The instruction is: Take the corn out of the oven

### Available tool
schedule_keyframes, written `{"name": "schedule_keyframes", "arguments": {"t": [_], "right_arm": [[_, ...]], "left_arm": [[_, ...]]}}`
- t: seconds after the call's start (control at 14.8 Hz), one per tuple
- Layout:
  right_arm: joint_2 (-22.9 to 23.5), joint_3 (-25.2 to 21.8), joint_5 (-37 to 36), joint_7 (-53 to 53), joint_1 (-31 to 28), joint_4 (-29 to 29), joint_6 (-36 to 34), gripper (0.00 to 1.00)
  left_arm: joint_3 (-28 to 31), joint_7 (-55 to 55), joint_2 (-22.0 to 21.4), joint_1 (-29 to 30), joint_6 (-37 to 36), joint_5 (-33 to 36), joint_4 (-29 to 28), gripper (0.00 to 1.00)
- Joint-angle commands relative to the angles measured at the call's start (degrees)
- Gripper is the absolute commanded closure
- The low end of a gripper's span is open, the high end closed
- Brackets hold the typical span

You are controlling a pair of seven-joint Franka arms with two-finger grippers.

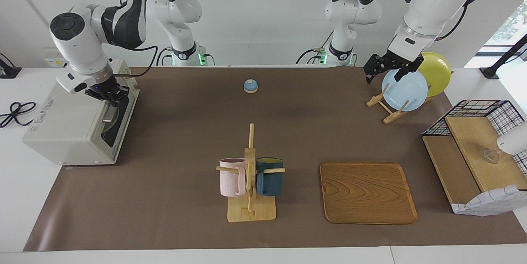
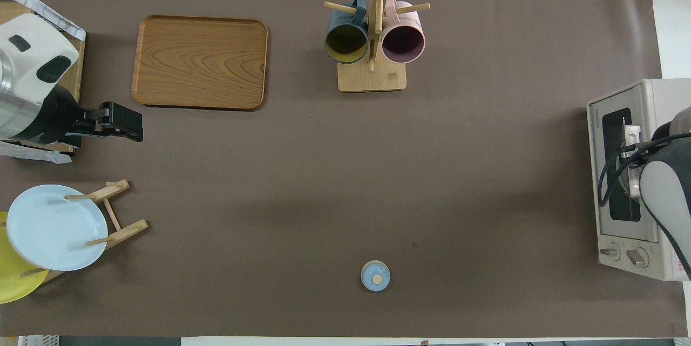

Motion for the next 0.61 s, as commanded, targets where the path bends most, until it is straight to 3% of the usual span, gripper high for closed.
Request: {"name": "schedule_keyframes", "arguments": {"t": [0.0,0.54], "right_arm": [[-0.04,0.37,-0.72,2.52,-0.08,-3.13,3.6,1.0],[2.5,0.81,2.69,6.23,2.38,-4.44,8.95,1.0]], "left_arm": [[-0.27,0.11,-0.94,0.64,0.29,-0.73,-0.56,0.0],[-0.27,0.2,-1.03,0.72,0.47,-0.73,-0.83,0.0]]}}
